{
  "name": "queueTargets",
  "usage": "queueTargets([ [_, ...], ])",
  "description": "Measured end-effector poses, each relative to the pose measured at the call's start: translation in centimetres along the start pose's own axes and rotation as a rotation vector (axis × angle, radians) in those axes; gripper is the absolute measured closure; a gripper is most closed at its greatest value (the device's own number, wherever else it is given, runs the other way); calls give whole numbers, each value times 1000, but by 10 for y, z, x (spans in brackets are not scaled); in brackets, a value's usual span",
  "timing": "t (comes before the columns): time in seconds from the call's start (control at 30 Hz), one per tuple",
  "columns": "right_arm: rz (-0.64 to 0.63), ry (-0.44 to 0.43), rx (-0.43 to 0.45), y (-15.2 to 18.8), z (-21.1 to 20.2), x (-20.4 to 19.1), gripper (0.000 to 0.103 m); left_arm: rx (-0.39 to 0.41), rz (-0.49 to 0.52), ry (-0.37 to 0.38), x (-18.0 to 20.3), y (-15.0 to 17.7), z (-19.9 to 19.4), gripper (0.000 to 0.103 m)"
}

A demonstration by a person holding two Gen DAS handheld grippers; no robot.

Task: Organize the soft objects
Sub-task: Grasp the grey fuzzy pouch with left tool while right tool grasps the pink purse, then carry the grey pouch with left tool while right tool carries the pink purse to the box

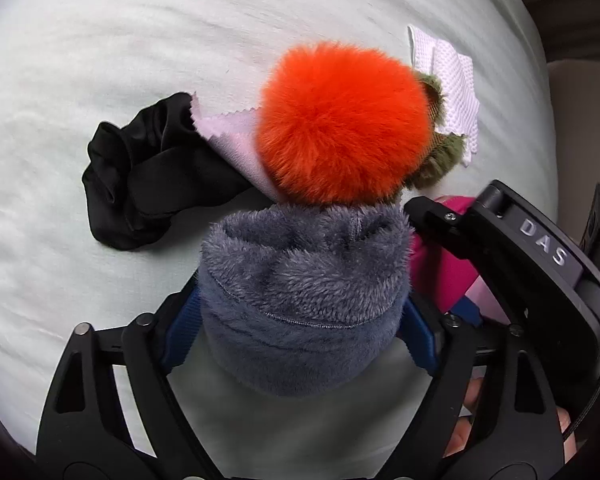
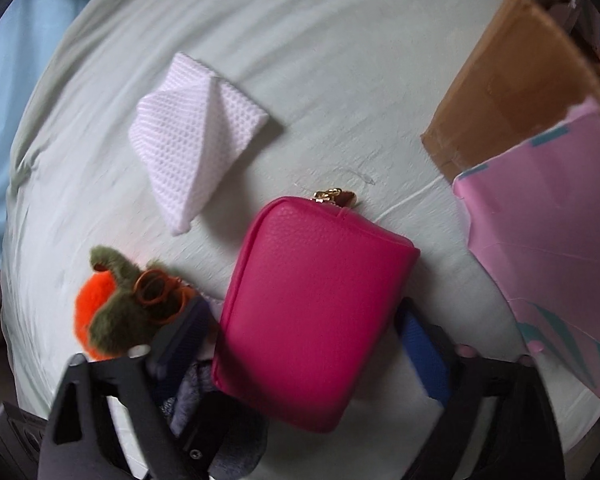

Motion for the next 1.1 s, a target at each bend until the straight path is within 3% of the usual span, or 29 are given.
queueTargets([
  [0.1,-2,-7,3,-1,-1,2,34,12,12,-12,3,-1,-3,33],
  [0.5,-84,-29,24,7,-21,-8,56,35,37,-4,6,13,-17,50],
  [0.7,-125,-45,60,21,-44,-14,57,88,50,-16,8,21,-47,51],
  [1.1,-219,-97,160,80,-105,-28,58,226,90,-39,11,70,-118,51],
])
Point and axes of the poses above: each gripper's, at about its wrist camera, not at the fingertips, and z roughly the way its jaws point, x to its right, y to its underside, the point moved 8 cm from there along z, roughly the way its jaws point, and after that the axes turned 15 degrees about -x, right-handed, at the moved point
